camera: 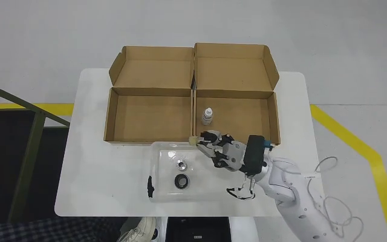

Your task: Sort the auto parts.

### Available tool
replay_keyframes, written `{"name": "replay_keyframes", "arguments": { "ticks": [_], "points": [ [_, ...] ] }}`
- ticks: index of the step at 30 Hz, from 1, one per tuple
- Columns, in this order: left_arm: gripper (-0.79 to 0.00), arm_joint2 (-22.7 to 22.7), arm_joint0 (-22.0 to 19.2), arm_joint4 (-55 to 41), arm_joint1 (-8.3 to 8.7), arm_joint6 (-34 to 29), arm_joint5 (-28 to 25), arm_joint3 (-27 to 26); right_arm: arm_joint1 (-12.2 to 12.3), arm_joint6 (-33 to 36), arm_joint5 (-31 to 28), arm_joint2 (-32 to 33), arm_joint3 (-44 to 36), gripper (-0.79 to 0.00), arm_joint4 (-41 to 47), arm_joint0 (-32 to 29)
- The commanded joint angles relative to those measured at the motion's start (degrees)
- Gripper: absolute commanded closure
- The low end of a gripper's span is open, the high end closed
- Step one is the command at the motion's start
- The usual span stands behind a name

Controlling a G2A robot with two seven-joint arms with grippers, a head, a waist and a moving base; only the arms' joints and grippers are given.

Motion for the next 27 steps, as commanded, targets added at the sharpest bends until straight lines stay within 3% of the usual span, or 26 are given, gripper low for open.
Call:
{"name": "replay_keyframes", "arguments": {
  "ticks": [1, 17, 27],
  "points": [
    [-0.785, 0.00, 0.00, 0.00, 0.00, 0.00, 0.00, 0.00, -0.04, -0.97, 0.32, 0.25, -0.16, 0.000, -0.02, -0.19],
    [-0.785, 0.00, 0.00, 0.00, 0.00, 0.00, 0.00, 0.00, -0.21, -5.45, 2.55, 2.54, -2.38, 0.000, -0.50, -1.88],
    [-0.785, 0.00, 0.00, 0.00, 0.00, 0.00, 0.00, 0.00, -0.20, -2.07, 3.60, 3.82, -1.14, 0.000, -1.93, -0.68]
  ]
}}
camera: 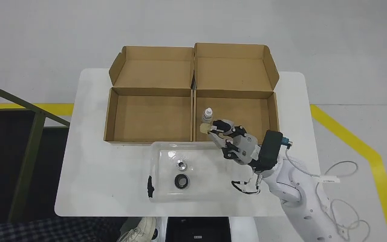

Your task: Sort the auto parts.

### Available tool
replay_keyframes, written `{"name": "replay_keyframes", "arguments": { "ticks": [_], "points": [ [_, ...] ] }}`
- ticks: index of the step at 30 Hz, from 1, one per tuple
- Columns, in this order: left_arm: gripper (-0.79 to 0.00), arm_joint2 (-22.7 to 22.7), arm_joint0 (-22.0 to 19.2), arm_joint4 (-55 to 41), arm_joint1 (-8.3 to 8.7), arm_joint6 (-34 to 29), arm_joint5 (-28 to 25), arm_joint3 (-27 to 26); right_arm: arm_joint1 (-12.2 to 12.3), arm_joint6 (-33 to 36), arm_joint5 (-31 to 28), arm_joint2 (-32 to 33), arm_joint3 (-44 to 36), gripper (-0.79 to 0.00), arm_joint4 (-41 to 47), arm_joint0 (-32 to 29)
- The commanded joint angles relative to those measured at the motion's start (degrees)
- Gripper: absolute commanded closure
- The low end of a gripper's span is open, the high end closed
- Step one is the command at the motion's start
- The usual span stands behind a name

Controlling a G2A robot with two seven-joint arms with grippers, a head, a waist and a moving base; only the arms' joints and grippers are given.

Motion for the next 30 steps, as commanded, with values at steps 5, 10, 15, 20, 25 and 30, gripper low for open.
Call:
{"name": "replay_keyframes", "arguments": {
  "ticks": [5, 10, 15, 20, 25, 30],
  "points": [
    [-0.785, 0.00, 0.00, 0.00, 0.00, 0.00, 0.00, 0.00, 0.11, 3.91, 1.63, 1.25, 1.05, 0.000, -1.03, 0.70],
    [-0.785, 0.00, 0.00, 0.00, 0.00, 0.00, 0.00, 0.00, 0.36, 8.48, 3.32, 2.93, 2.12, 0.000, -2.18, 0.62],
    [-0.785, 0.00, 0.00, 0.00, 0.00, 0.00, 0.00, 0.00, 0.65, 13.27, 4.54, 4.74, 3.21, 0.000, -2.88, 0.81],
    [-0.785, 0.00, 0.00, 0.00, 0.00, 0.00, 0.00, 0.00, 0.86, 18.04, 6.24, 6.02, 3.92, 0.000, -4.16, 1.30],
    [-0.785, 0.00, 0.00, 0.00, 0.00, 0.00, 0.00, 0.00, 0.97, 23.63, 6.31, 6.09, 5.81, 0.000, -4.91, 3.71],
    [-0.785, 0.00, 0.00, 0.00, 0.00, 0.00, 0.00, 0.00, 0.92, 28.41, 6.39, 4.96, 7.71, 0.000, -6.06, 6.64]
  ]
}}
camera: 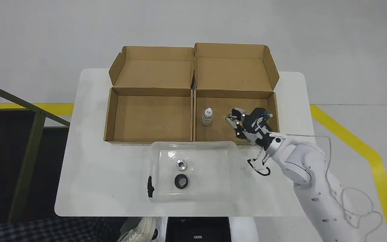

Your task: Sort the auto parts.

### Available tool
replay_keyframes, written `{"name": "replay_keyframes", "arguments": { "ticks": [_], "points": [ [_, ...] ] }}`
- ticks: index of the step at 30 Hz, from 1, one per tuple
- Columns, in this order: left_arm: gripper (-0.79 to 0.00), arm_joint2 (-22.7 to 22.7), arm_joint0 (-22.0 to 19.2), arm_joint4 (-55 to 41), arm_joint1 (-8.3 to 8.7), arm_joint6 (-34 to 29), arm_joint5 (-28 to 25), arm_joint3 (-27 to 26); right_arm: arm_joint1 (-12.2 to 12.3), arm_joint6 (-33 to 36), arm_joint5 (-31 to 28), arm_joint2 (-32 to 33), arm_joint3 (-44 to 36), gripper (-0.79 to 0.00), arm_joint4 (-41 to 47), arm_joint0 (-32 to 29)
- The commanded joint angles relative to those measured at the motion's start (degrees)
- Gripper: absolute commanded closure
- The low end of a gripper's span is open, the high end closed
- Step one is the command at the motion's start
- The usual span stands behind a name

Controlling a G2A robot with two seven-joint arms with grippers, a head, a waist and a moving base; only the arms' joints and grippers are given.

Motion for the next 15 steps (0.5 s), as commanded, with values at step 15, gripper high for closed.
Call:
{"name": "replay_keyframes", "arguments": {
  "ticks": [15],
  "points": [
    [-0.785, 0.00, 0.00, 0.00, 0.00, 0.00, 0.00, 0.00, -0.82, 10.04, 0.89, -5.97, 8.21, 0.000, -2.17, 8.61]
  ]
}}
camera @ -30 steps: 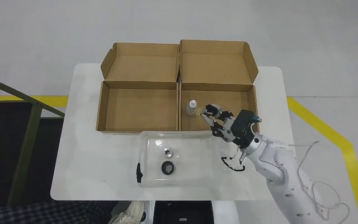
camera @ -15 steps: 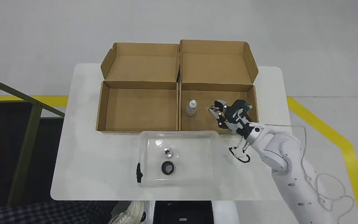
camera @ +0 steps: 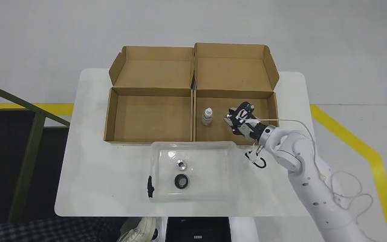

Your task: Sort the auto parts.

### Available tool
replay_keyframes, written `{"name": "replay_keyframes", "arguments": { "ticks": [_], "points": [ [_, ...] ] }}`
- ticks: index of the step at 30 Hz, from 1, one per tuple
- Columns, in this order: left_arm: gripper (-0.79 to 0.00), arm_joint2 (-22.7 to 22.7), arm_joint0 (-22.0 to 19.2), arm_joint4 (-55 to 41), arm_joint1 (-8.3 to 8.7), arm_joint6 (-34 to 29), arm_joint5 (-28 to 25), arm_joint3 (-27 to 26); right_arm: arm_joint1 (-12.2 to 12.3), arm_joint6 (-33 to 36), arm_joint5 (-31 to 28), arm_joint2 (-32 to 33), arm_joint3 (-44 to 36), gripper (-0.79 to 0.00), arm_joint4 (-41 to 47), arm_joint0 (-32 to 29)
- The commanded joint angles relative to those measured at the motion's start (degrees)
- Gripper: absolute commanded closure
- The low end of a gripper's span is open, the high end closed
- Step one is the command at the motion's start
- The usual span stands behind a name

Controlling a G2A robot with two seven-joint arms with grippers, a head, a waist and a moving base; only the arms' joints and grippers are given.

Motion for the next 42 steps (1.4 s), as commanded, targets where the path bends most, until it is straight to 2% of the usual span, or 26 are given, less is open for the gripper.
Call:
{"name": "replay_keyframes", "arguments": {
  "ticks": [1, 20, 23, 24, 26, 31, 34, 42],
  "points": [
    [-0.785, 0.00, 0.00, 0.00, 0.00, 0.00, 0.00, 0.00, -0.09, 0.68, 0.08, -0.57, 0.81, 0.000, -0.11, 0.64],
    [-0.785, 0.00, 0.00, 0.00, 0.00, 0.00, 0.00, 0.00, -1.51, 6.64, 1.20, -6.95, 7.66, 0.000, -1.48, 7.93],
    [-0.785, 0.00, 0.00, 0.00, 0.00, 0.00, 0.00, 0.00, -1.68, 6.80, 1.14, -7.56, 8.46, -0.092, -1.32, 8.49],
    [-0.785, 0.00, 0.00, 0.00, 0.00, 0.00, 0.00, 0.00, -1.72, 6.79, 1.10, -7.68, 8.66, -0.163, -1.30, 8.62],
    [-0.785, 0.00, 0.00, 0.00, 0.00, 0.00, 0.00, 0.00, -1.78, 6.76, 0.99, -7.84, 9.03, -0.225, -1.23, 8.82],
    [-0.785, 0.00, 0.00, 0.00, 0.00, 0.00, 0.00, 0.00, -1.85, 6.61, 0.94, -7.92, 9.17, -0.259, -1.04, 8.98],
    [-0.785, 0.00, 0.00, 0.00, 0.00, 0.00, 0.00, 0.00, -1.76, 6.32, 0.99, -7.46, 8.09, -0.317, -1.09, 8.64],
    [-0.785, 0.00, 0.00, 0.00, 0.00, 0.00, 0.00, 0.00, -0.96, 6.16, 0.50, -5.17, -0.46, -0.357, -3.73, 5.25]
  ]
}}
